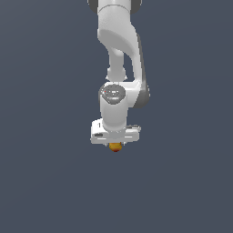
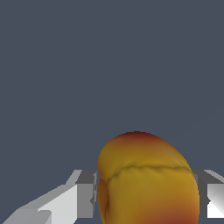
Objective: Pick up the object and move it to a goal position.
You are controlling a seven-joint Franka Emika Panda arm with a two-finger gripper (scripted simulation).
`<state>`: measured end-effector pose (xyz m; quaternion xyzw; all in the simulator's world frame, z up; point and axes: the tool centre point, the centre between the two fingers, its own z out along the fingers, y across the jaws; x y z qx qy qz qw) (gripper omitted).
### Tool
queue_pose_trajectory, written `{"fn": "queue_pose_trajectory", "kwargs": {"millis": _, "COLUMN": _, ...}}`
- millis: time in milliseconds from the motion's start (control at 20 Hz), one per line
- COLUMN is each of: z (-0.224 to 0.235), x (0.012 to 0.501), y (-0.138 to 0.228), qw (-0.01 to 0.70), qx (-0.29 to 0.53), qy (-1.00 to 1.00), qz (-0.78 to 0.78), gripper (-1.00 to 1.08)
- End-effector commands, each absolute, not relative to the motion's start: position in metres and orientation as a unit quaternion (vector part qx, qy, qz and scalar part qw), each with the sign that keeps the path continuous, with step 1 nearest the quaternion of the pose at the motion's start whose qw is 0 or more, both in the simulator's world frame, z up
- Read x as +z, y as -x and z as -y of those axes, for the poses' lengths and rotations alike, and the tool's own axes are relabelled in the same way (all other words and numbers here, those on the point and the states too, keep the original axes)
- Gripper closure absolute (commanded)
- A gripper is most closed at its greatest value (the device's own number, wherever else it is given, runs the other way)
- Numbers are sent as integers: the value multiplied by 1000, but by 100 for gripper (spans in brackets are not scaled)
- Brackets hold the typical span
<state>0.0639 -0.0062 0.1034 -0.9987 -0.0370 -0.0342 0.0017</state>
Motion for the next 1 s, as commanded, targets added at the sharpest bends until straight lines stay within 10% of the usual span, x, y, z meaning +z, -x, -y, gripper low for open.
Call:
{"fn": "queue_pose_trajectory", "kwargs": {"millis": 0, "z": 12, "x": 137, "y": -74, "qw": 2, "qx": -52, "qy": 998, "qz": 44, "gripper": 108}}
{"fn": "queue_pose_trajectory", "kwargs": {"millis": 950, "z": 66, "x": 451, "y": -114, "qw": 15, "qx": -202, "qy": 973, "qz": 111, "gripper": 108}}
